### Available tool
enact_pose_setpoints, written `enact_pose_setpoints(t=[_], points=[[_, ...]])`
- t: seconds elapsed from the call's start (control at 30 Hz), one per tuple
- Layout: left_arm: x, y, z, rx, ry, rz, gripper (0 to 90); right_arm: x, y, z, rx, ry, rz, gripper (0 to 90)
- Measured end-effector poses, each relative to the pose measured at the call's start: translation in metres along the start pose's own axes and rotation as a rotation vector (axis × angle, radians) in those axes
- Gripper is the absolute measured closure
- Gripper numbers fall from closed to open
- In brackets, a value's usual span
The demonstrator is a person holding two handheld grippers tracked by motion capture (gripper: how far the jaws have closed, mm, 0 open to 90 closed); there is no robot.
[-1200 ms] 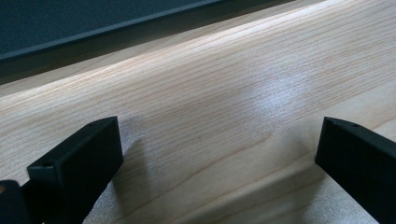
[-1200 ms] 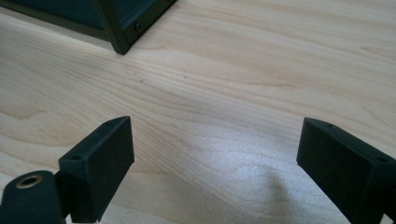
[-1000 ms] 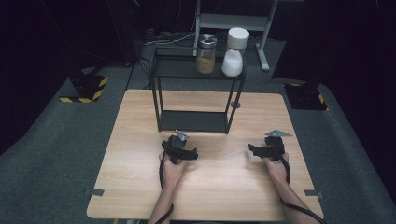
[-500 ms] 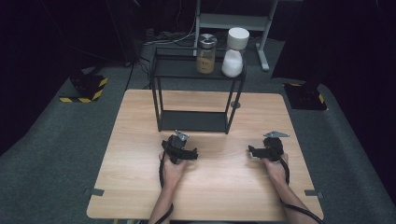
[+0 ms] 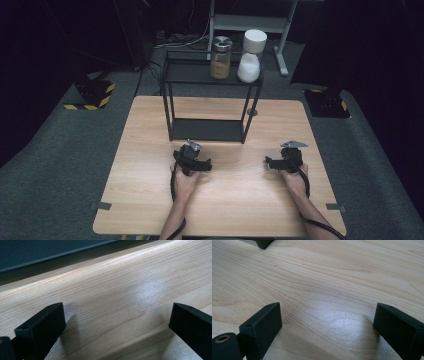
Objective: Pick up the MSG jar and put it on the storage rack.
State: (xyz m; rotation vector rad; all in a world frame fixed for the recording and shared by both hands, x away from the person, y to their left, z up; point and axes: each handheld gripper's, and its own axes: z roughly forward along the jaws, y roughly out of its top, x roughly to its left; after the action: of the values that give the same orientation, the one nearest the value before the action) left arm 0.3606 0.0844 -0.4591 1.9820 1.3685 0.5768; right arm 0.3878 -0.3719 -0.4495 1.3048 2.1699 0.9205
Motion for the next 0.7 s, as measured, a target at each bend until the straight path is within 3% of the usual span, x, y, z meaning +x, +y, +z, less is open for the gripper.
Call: enact_pose_setpoints(t=[0.7], points=[[0.0004, 0.0007, 0.0001, 0.003, -0.002, 0.002, 0.5, 0.0015, -0.0008, -0.001, 0.0, -0.009, 0.009, 7.6]])
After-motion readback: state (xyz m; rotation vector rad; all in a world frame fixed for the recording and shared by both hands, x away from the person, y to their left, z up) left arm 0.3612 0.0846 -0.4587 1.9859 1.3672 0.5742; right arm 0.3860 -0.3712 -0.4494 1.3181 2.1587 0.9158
